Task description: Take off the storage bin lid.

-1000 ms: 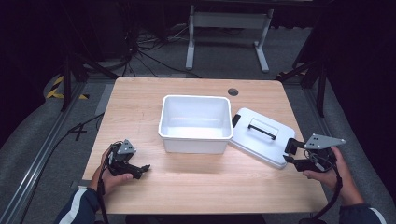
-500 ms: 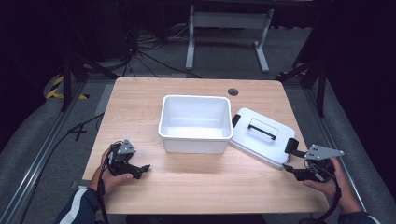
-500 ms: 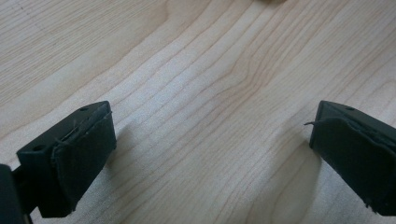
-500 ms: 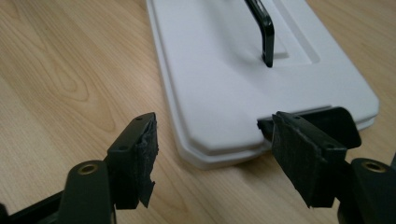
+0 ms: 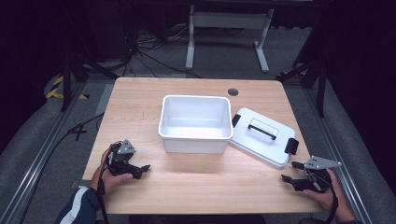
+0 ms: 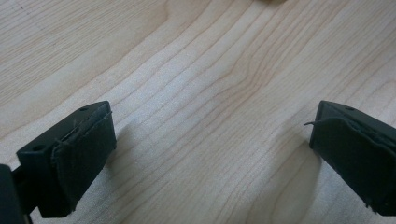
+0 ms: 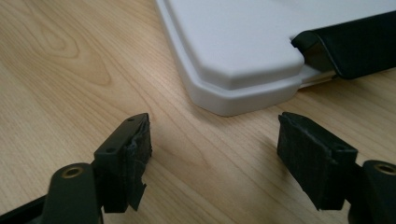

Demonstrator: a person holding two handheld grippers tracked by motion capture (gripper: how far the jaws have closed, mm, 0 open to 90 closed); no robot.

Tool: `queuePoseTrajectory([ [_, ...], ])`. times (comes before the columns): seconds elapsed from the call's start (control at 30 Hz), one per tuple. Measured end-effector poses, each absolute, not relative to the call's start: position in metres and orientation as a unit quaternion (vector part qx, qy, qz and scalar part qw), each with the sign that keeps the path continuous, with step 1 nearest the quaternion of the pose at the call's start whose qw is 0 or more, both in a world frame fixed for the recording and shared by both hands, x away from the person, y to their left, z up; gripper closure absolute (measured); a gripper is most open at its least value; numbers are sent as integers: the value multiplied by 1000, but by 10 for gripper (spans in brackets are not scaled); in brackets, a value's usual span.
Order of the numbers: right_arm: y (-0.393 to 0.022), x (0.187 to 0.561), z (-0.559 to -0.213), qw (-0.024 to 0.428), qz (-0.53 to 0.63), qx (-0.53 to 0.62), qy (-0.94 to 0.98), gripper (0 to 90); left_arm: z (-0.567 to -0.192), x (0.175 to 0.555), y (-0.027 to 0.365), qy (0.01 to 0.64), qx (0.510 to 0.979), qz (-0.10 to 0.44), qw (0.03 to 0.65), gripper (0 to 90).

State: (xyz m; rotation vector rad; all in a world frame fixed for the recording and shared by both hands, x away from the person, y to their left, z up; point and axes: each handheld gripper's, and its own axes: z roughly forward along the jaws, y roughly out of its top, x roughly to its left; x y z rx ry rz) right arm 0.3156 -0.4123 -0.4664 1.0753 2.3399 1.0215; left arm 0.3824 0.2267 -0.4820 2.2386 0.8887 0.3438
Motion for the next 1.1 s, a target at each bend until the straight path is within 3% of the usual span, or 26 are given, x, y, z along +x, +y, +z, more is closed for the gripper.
queuePoseTrajectory([
  [0.1, -413, 316, -467, 192, 361, 390, 825, 234, -482, 382, 226, 348, 862, 127, 346, 5],
  [1.1, -412, 315, -468, 194, 361, 396, 822, 230, -482, 382, 226, 347, 862, 129, 346, 4],
])
